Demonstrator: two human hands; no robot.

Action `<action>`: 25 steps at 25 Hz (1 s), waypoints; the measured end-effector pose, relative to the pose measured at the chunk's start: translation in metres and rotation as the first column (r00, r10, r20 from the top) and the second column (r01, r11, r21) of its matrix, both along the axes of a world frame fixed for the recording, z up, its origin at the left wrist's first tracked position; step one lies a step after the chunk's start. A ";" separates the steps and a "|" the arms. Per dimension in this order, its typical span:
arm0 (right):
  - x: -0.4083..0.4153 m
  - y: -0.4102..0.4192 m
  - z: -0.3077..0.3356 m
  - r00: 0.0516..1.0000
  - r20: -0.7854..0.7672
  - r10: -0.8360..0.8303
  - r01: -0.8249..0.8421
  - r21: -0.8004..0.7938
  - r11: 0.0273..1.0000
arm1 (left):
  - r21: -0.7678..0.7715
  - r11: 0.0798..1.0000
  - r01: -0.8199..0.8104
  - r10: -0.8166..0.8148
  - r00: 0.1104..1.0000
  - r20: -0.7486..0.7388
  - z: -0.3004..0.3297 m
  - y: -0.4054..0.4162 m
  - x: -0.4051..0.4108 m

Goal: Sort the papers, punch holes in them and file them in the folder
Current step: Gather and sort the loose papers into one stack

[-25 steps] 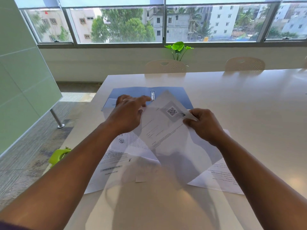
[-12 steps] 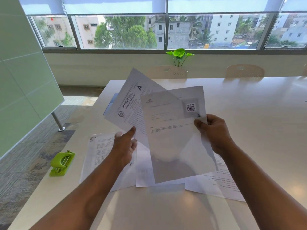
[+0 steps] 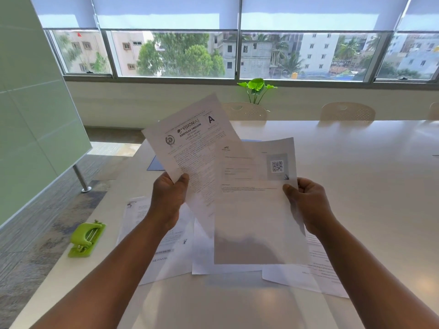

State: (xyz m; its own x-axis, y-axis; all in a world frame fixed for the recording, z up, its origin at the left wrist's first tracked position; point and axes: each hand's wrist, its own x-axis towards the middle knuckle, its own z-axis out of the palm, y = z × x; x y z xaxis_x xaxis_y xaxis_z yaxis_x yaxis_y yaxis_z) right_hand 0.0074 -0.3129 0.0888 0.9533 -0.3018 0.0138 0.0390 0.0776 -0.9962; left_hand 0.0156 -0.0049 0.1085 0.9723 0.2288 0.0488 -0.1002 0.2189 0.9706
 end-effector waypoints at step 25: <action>-0.009 0.006 0.006 0.997 0.001 0.077 -0.074 0.307 0.949 | 0.349 0.926 0.141 -0.158 0.987 0.022 0.027 0.029 -0.002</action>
State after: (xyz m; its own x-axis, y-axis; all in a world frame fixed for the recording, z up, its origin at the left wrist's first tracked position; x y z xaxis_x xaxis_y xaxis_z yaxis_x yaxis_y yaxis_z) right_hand -0.0013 -0.3064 0.0951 0.9730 -0.2172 -0.0782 0.0110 0.3818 -0.9242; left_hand 0.0139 0.0239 0.1357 0.9883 0.0416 0.1469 -0.1414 -0.1132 0.9835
